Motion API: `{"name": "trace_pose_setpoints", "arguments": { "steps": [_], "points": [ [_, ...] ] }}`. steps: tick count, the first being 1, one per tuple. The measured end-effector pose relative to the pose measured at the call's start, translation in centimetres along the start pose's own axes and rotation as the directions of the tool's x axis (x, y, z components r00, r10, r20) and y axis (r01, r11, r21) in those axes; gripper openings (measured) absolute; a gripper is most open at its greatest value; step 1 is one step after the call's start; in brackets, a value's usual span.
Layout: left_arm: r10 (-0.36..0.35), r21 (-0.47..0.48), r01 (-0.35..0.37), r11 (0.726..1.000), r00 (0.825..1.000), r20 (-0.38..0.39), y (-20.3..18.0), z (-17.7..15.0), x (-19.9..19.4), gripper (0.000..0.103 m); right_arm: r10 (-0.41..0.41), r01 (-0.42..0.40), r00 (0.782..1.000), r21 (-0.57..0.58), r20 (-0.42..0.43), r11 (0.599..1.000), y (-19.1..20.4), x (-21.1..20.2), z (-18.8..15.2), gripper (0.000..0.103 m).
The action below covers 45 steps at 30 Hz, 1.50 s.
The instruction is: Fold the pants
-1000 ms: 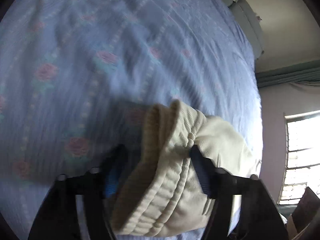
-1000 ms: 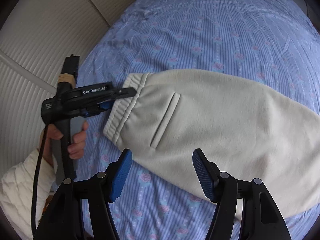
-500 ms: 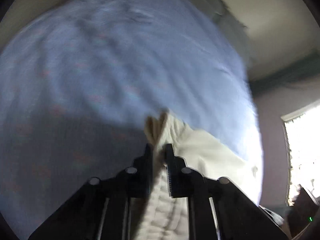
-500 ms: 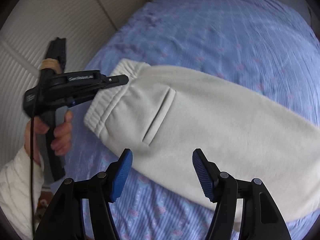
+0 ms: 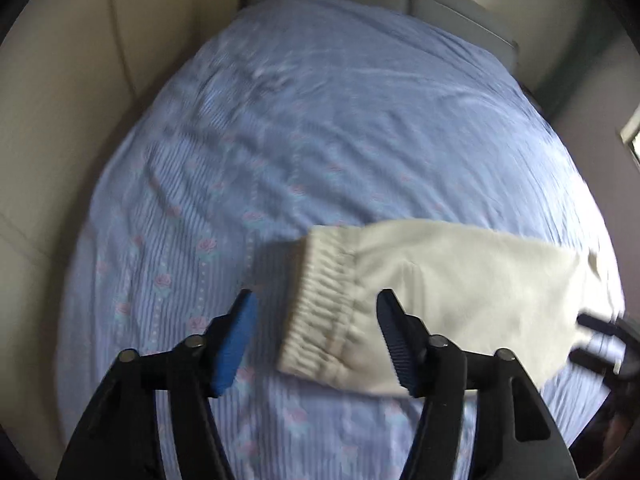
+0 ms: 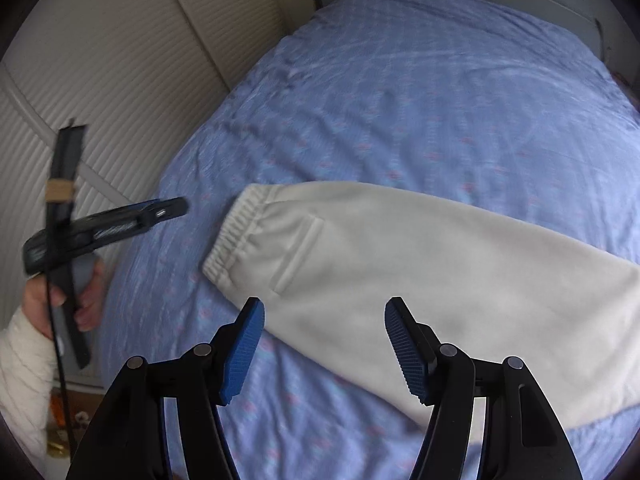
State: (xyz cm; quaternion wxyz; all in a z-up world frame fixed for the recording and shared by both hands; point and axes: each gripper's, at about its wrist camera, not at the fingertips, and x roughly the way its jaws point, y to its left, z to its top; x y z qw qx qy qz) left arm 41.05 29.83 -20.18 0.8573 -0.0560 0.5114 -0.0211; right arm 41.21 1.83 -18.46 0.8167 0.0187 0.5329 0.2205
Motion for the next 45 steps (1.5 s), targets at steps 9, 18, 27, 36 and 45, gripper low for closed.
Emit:
{"name": "trace_pose_setpoints", "arguments": {
  "steps": [9, 18, 27, 36, 45],
  "points": [
    [-0.112, 0.125, 0.110, 0.986, 0.994, 0.010, -14.7, -2.0, -4.6, 0.072, -0.120, 0.106, 0.988, 0.145, 0.095, 0.984, -13.1, -10.8, -4.9, 0.065],
    [-0.191, 0.100, 0.195, 0.976, 0.980, -0.048, -33.7, -3.3, -5.1, 0.074, -0.226, 0.170, 0.954, 0.265, 0.197, 0.949, -29.3, -19.5, -10.4, 0.065],
    [-0.200, 0.124, 0.198, 0.972, 0.980, 0.004, -52.8, -2.2, -1.3, 0.079, -0.277, 0.212, 0.937, 0.285, 0.212, 0.935, -48.2, -24.3, -11.7, 0.065],
    [-0.138, 0.176, 0.149, 0.973, 0.987, -0.077, -64.9, 2.3, 7.3, 0.079, -0.235, 0.174, 0.957, 0.313, 0.168, 0.934, -62.8, -20.2, -10.0, 0.065],
    [-0.057, 0.269, 0.102, 0.958, 0.984, -0.171, -69.6, 2.7, 13.3, 0.079, -0.211, 0.185, 0.975, 0.270, 0.068, 0.945, -69.0, -11.3, -8.0, 0.062]
  ]
}}
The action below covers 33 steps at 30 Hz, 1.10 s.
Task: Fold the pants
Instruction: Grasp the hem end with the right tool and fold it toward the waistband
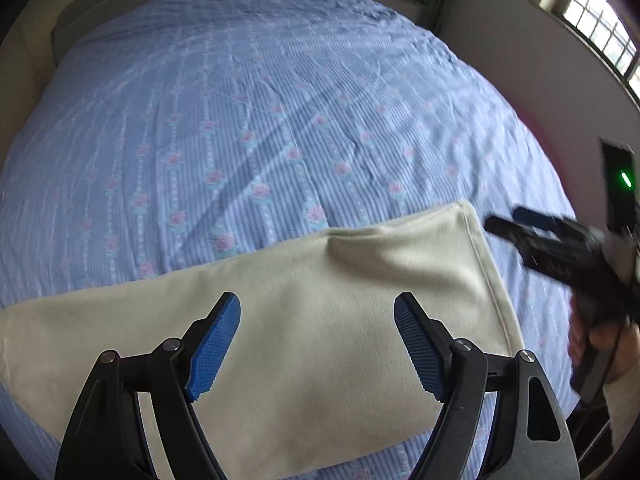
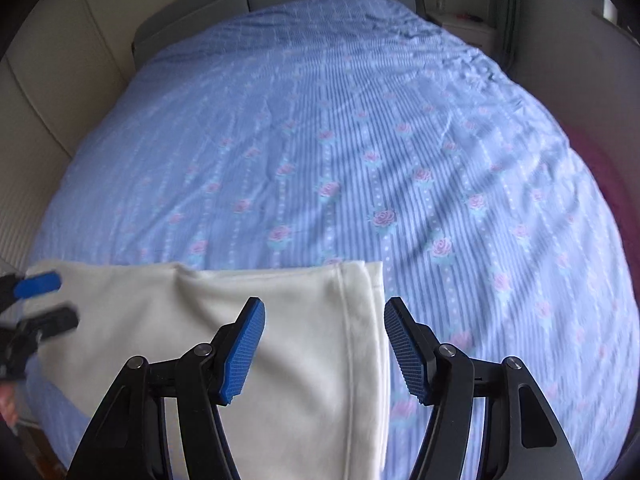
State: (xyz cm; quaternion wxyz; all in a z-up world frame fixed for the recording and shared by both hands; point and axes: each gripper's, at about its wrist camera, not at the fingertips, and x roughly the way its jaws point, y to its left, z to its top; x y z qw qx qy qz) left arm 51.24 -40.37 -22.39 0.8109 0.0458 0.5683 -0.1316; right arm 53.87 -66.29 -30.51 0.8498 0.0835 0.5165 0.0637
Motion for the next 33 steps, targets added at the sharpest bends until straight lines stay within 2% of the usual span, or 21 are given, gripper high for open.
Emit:
{"name": "trace_pose_setpoints", "arguments": {
  "steps": [6, 9, 11, 13, 16, 20, 21, 22, 23, 24, 27, 28, 29, 31, 33],
  "points": [
    [-0.003, 0.004, 0.003, 1.000, 1.000, -0.028, -0.2, -1.4, 0.9, 0.079, -0.008, 0.009, 0.999, 0.016, -0.041, 1.000, -1.1, 4.0, 1.3, 0.059],
    [0.002, -0.024, -0.004, 1.000, 0.999, -0.046, 0.6, -1.9, 1.3, 0.079, -0.029, 0.030, 0.997, 0.011, -0.078, 0.999, -0.9, 5.7, 1.2, 0.057],
    [0.000, -0.047, -0.003, 0.999, 0.998, -0.061, 1.2, -2.0, 1.4, 0.079, -0.052, 0.055, 0.993, 0.018, -0.108, 0.998, -0.9, 6.7, 1.0, 0.035],
    [0.005, -0.058, -0.008, 0.998, 0.998, -0.062, 1.6, -2.1, 1.3, 0.079, -0.085, 0.089, 0.988, 0.018, -0.132, 0.996, -0.9, 7.4, 0.8, 0.025],
    [0.010, -0.060, -0.013, 0.998, 0.998, -0.057, 2.1, -2.1, 1.1, 0.079, -0.123, 0.124, 0.988, 0.010, -0.094, 0.992, -0.6, 6.6, 0.8, 0.018],
    [0.016, -0.049, -0.018, 0.999, 0.999, -0.049, 2.3, -2.2, 0.8, 0.079, -0.152, 0.154, 0.988, 0.050, -0.035, 0.987, -1.3, 5.0, 1.1, 0.015],
    [0.016, -0.050, -0.019, 0.999, 0.999, -0.049, 2.3, -2.2, 0.8, 0.079, -0.152, 0.154, 0.988, 0.062, -0.037, 0.986, -1.6, 5.1, 1.2, 0.008],
    [0.017, -0.052, -0.019, 0.998, 0.998, -0.054, 2.3, -2.2, 0.9, 0.079, -0.204, 0.206, 0.978, 0.054, -0.041, 0.977, -1.8, 5.5, 1.3, 0.003],
    [0.019, -0.053, -0.022, 0.998, 0.998, -0.060, 2.3, -2.2, 1.0, 0.079, -0.270, 0.271, 0.962, 0.038, -0.042, 0.962, -2.1, 5.8, 1.4, 0.003],
    [0.019, -0.054, -0.023, 0.998, 0.998, -0.066, 2.3, -2.3, 1.1, 0.079, -0.303, 0.305, 0.952, 0.057, -0.041, 0.951, -2.9, 5.9, 1.4, 0.003],
    [0.028, -0.044, -0.030, 0.999, 0.998, -0.061, 2.1, -2.3, 1.0, 0.079, -0.231, 0.241, 0.970, 0.167, -0.076, 0.956, -5.4, 5.0, 1.6, 0.008],
    [0.030, -0.039, -0.032, 0.999, 0.998, -0.051, 2.0, -2.4, 0.8, 0.079, -0.204, 0.211, 0.977, 0.187, -0.056, 0.960, -5.8, 3.5, 1.5, 0.020],
    [0.029, -0.033, -0.031, 0.999, 0.999, -0.043, 1.8, -2.5, 0.6, 0.079, -0.180, 0.183, 0.983, 0.188, -0.032, 0.965, -5.7, 2.3, 1.4, 0.039],
    [0.029, -0.019, -0.029, 0.999, 0.999, -0.030, 1.4, -2.8, 0.1, 0.079, -0.160, 0.153, 0.987, 0.184, 0.020, 0.971, -5.3, -0.8, 0.5, 0.056],
    [0.029, 0.013, -0.028, 1.000, 0.999, -0.019, 0.5, -3.7, -0.5, 0.079, -0.157, 0.142, 0.985, 0.189, 0.066, 0.972, -4.7, -4.0, -1.5, 0.057]
  ]
}}
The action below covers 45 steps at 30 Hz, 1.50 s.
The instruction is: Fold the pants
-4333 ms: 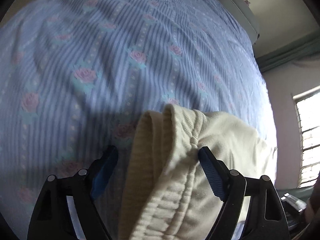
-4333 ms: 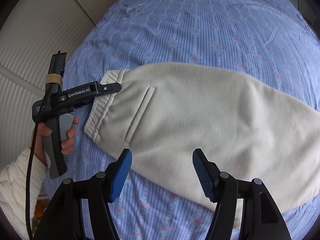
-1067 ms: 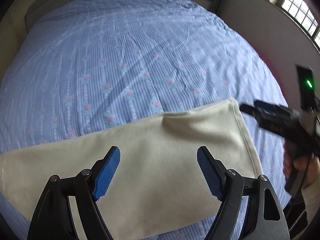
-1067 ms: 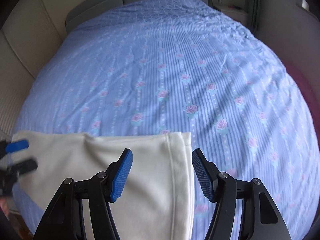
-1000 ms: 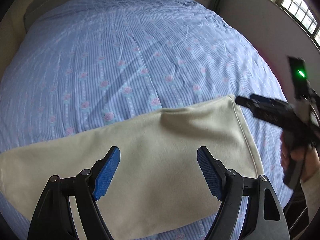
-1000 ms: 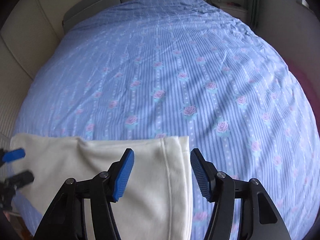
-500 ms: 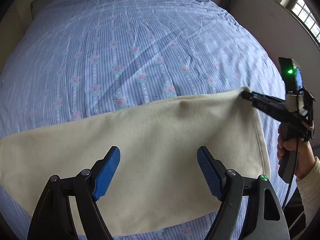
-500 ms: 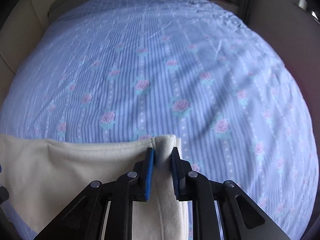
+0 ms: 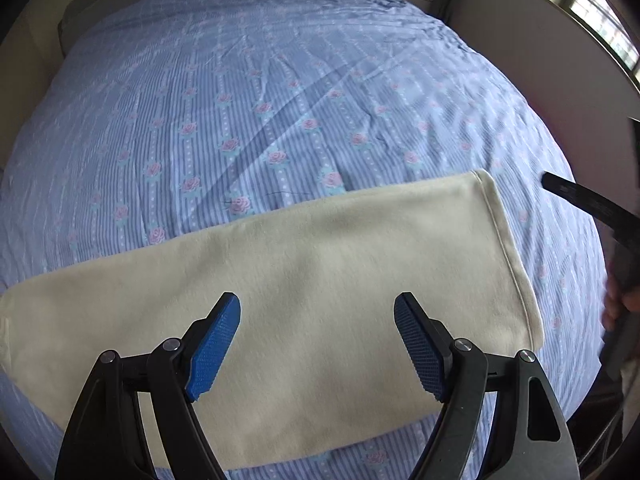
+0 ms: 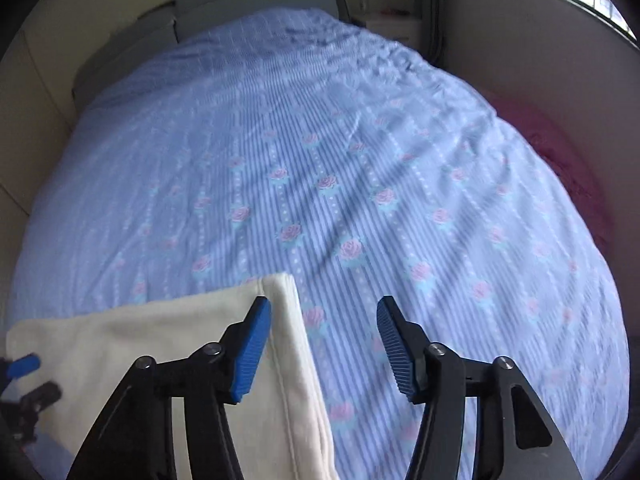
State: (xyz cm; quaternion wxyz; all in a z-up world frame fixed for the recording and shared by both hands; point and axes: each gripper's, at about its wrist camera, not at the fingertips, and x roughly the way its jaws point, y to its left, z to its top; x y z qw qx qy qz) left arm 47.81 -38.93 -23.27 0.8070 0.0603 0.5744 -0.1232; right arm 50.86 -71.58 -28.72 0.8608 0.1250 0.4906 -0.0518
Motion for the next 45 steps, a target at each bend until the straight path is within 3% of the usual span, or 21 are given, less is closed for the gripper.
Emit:
{"name": "trace_pose_setpoints", "arguments": {
  "steps": [3, 7, 10, 13, 20, 24, 30, 34, 36, 38, 39, 42, 45],
  "points": [
    [0.006, 0.059, -0.006, 0.998, 1.000, -0.004, -1.5, -1.8, -0.5, 0.080, 0.007, -0.007, 1.000, 0.050, -0.007, 0.999, -0.9, -3.3, -3.7, 0.057],
    [-0.004, 0.106, 0.008, 0.994, 0.999, -0.038, -3.5, -4.2, -0.6, 0.080, 0.055, -0.038, 0.995, 0.198, -0.081, 0.980, -2.3, -5.2, -9.8, 0.057],
    [-0.026, 0.123, 0.036, 0.992, 0.996, -0.083, -4.9, -5.6, 0.0, 0.080, 0.150, -0.092, 0.979, 0.353, -0.141, 0.931, -3.1, -4.8, -14.3, 0.057],
    [-0.037, 0.142, 0.053, 0.988, 0.993, -0.116, -6.0, -6.4, 0.4, 0.080, 0.195, -0.105, 0.966, 0.427, -0.172, 0.898, -3.2, -3.4, -16.7, 0.055],
    [-0.026, 0.201, 0.048, 0.978, 0.993, -0.111, -7.4, -6.0, -0.2, 0.080, 0.255, -0.159, 0.952, 0.437, -0.171, 0.885, -2.9, -1.1, -17.8, 0.055],
    [-0.031, 0.200, 0.052, 0.978, 0.993, -0.110, -7.7, -5.6, -0.6, 0.080, 0.344, -0.198, 0.921, 0.540, -0.183, 0.818, -3.7, 1.2, -18.5, 0.055],
    [-0.025, 0.226, 0.052, 0.973, 0.992, -0.121, -8.5, -5.8, -0.8, 0.080, 0.350, -0.201, 0.921, 0.558, -0.173, 0.805, -4.3, 1.7, -18.5, 0.055],
    [-0.036, 0.232, 0.064, 0.971, 0.992, -0.124, -8.8, -6.0, -1.1, 0.080, 0.227, -0.168, 0.972, 0.485, -0.066, 0.858, -6.0, -3.0, -17.8, 0.056],
    [-0.040, 0.232, 0.069, 0.970, 0.991, -0.128, -9.2, -6.1, -1.2, 0.080, 0.105, -0.051, 0.988, 0.402, -0.112, 0.914, -6.4, -3.6, -17.2, 0.055],
    [-0.044, 0.233, 0.075, 0.970, 0.990, -0.134, -9.8, -6.1, -0.9, 0.080, 0.075, -0.030, 0.986, 0.282, -0.150, 0.959, -6.4, -2.8, -16.8, 0.040],
    [-0.046, 0.234, 0.078, 0.969, 0.989, -0.138, -10.3, -6.1, -0.8, 0.080, 0.070, -0.029, 0.980, 0.214, -0.188, 0.976, -6.4, -2.1, -16.7, 0.037],
    [-0.070, 0.241, 0.105, 0.965, 0.986, -0.151, -11.6, -6.2, -0.4, 0.080, 0.091, -0.082, 0.964, 0.049, -0.249, 0.995, -6.3, -0.8, -16.5, 0.035],
    [-0.080, 0.272, 0.122, 0.955, 0.984, -0.161, -13.1, -6.6, -0.2, 0.080, 0.180, -0.203, 0.925, -0.036, -0.334, 0.979, -5.4, 0.3, -17.0, 0.035]
  ]
}}
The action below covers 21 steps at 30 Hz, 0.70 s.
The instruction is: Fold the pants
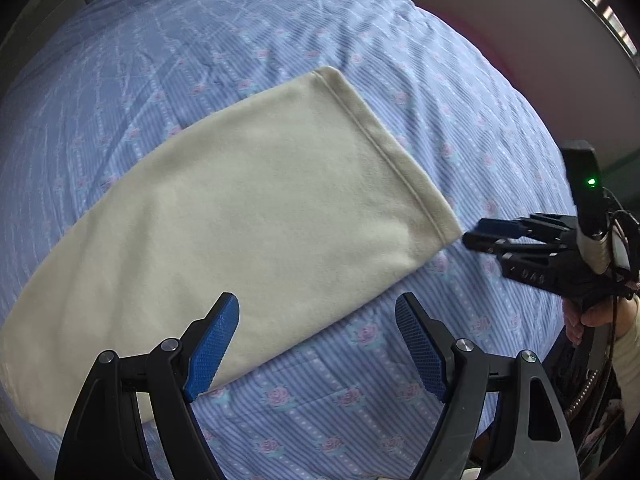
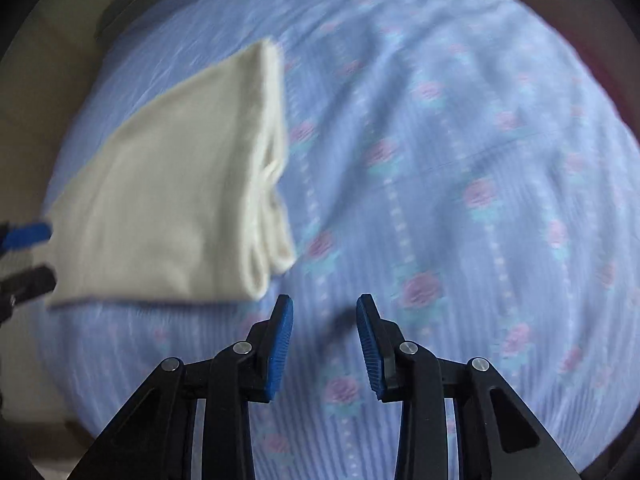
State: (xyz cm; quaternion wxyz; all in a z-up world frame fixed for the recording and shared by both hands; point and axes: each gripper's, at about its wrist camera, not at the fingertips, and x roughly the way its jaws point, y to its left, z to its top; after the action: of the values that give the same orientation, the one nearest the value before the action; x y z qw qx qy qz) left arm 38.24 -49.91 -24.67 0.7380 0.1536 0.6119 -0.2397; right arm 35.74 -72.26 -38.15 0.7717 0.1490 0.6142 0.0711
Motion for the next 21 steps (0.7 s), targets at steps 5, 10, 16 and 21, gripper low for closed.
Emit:
{"name": "trace_pose_setpoints", "arguments": {
  "steps": [5, 10, 16, 21],
  "points": [
    [0.005, 0.033, -0.005, 0.999, 1.000, -0.008, -1.0, 0.1, 0.0, 0.080, 0.007, -0.009, 1.000, -0.131, -0.017, 0.991, 2.4, 1.9, 1.0, 0.035],
    [0.014, 0.005, -0.014, 1.000, 1.000, 0.002, -0.1, 0.5, -0.5, 0.080, 0.078, -0.073, 0.996, -0.099, 0.048, 0.992, 2.5, 1.3, 3.4, 0.035],
    [-0.009, -0.075, 0.008, 0.997, 1.000, -0.014, 1.4, 0.5, -0.4, 0.080, 0.117, -0.116, 0.993, -0.084, 0.013, 0.990, 2.8, 1.9, 3.7, 0.033],
    [-0.009, -0.082, 0.008, 0.997, 1.000, -0.016, 1.6, 0.1, -0.5, 0.080, 0.148, -0.148, 0.989, -0.003, -0.002, 0.989, 1.8, 2.6, 3.5, 0.014]
  ]
}}
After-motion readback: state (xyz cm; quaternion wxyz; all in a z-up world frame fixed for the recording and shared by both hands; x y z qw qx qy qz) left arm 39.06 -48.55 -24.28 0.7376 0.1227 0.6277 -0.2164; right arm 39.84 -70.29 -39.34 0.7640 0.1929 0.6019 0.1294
